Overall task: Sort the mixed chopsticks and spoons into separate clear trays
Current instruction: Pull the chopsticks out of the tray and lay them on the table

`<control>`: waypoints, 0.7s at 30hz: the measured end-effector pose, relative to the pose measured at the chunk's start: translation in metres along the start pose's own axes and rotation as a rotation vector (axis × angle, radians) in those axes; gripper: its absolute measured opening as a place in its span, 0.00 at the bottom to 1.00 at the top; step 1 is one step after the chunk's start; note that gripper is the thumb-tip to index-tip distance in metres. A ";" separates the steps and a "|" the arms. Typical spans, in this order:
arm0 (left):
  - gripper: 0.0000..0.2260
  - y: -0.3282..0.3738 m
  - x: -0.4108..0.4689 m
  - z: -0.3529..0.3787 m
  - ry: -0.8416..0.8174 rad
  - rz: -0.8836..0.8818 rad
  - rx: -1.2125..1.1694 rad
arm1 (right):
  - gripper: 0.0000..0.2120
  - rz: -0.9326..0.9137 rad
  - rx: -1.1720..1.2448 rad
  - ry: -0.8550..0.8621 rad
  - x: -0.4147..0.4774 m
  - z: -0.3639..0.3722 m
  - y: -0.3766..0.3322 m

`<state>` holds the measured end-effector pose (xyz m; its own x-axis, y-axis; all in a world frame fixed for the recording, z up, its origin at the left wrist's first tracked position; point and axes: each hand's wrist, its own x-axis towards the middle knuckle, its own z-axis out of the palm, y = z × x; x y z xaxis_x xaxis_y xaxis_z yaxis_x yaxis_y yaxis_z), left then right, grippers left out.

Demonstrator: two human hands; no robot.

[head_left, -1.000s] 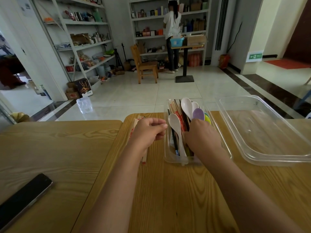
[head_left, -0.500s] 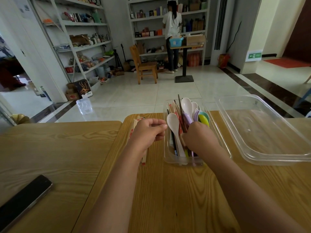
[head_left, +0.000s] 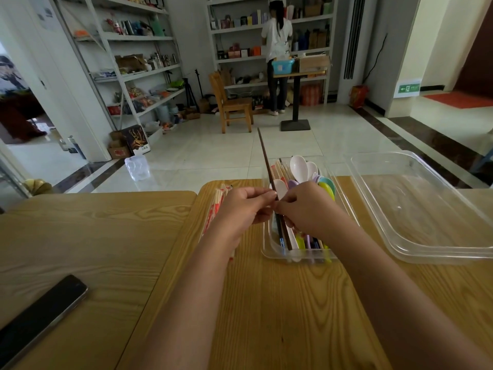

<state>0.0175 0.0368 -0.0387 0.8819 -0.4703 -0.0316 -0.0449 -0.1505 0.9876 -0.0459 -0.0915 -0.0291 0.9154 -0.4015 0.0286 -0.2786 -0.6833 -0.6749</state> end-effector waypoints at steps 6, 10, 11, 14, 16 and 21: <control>0.04 0.000 0.001 -0.005 0.020 -0.001 0.031 | 0.14 -0.021 -0.009 -0.044 -0.004 -0.002 -0.006; 0.06 -0.001 0.005 -0.024 0.162 0.021 0.074 | 0.13 -0.051 0.082 -0.013 -0.010 -0.011 -0.004; 0.06 -0.003 0.007 -0.031 0.205 0.022 0.120 | 0.13 -0.052 0.084 0.000 -0.010 -0.013 -0.003; 0.04 -0.014 0.011 -0.048 0.279 -0.023 0.262 | 0.13 -0.042 0.088 0.024 -0.009 -0.016 0.001; 0.05 -0.020 0.013 -0.057 0.305 -0.047 0.343 | 0.13 -0.041 0.080 0.024 -0.008 -0.014 0.002; 0.06 -0.036 0.018 -0.053 0.289 -0.055 0.628 | 0.13 -0.055 0.046 0.028 -0.005 -0.010 0.006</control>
<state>0.0598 0.0798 -0.0666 0.9764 -0.2102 0.0493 -0.1827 -0.6831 0.7071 -0.0551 -0.0996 -0.0259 0.9203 -0.3814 0.0867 -0.2140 -0.6766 -0.7046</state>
